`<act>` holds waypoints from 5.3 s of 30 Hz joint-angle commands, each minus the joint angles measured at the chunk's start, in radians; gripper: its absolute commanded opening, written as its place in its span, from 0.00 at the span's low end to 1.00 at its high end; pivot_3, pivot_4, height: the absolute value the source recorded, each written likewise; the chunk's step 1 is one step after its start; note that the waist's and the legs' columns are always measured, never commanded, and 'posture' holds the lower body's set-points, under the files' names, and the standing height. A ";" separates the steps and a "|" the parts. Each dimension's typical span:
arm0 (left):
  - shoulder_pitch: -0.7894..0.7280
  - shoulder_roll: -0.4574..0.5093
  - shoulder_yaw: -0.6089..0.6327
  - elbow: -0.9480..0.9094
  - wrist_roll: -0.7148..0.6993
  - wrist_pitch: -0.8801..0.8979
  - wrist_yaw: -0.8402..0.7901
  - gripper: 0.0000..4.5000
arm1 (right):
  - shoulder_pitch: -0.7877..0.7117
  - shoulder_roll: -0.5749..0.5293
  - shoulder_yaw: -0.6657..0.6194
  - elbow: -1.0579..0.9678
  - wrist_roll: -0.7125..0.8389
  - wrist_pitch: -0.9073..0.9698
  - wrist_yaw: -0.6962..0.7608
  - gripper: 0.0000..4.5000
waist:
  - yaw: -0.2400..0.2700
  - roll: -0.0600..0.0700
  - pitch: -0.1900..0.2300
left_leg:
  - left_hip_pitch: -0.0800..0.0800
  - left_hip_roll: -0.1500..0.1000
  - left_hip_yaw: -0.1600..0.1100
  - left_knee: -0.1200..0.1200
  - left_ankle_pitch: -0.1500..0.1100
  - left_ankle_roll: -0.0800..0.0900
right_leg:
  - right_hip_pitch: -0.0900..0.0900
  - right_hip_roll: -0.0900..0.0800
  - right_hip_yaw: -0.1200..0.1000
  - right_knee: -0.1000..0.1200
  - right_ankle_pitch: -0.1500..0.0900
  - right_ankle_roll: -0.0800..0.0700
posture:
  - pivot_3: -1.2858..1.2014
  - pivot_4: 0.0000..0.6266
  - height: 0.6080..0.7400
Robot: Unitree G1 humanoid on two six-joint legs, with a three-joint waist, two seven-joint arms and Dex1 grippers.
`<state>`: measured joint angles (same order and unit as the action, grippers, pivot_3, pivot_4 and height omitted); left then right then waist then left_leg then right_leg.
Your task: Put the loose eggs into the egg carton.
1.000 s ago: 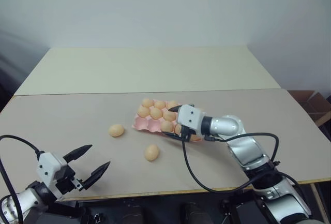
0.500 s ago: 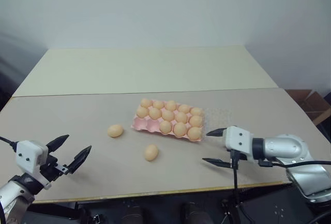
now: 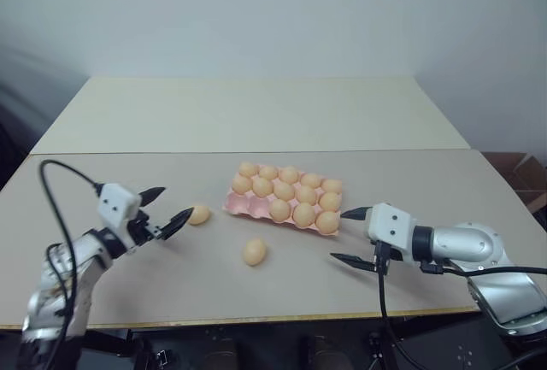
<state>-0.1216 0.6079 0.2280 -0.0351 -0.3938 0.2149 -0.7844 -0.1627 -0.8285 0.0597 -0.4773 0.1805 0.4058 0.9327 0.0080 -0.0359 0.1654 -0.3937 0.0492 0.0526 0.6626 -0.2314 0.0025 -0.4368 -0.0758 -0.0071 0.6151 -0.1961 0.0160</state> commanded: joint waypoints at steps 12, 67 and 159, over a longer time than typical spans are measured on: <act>-0.111 -0.010 -0.130 0.199 0.122 -0.073 -0.061 0.96 | 0.043 -0.015 -0.062 -0.097 0.000 0.067 -0.076 1.00 | 0.002 0.000 0.000 | -0.002 0.000 -0.001 0.000 0.000 0.000 | -0.001 0.000 -0.001 0.000 0.000 0.001 | 0.52 0.24 1.00; -0.411 -0.222 -0.266 0.323 0.089 -0.139 -0.194 1.00 | 0.104 0.061 -0.015 -0.133 -0.063 0.099 -0.234 1.00 | 0.003 0.000 0.000 | -0.007 -0.001 -0.003 0.016 0.000 0.001 | 0.000 0.000 0.000 0.003 0.003 0.004 | 0.52 0.24 1.00; -0.336 -0.168 -0.215 0.176 0.152 -0.145 -0.028 0.46 | 0.157 -0.015 -0.120 -0.191 0.009 0.057 -0.176 1.00 | 0.007 0.001 0.001 | -0.011 -0.001 -0.003 0.017 0.000 0.001 | -0.001 0.000 -0.001 -0.001 0.005 0.006 | 0.52 0.24 1.00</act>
<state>-0.4344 0.4418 0.0216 0.1236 -0.2577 0.0986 -0.8164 0.0056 -0.8452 -0.0497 -0.6569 0.1969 0.4864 0.7625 0.0150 -0.0352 0.1661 -0.4049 0.0482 0.0496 0.6796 -0.2319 0.0036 -0.4374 -0.0761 -0.0076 0.6142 -0.1904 0.0226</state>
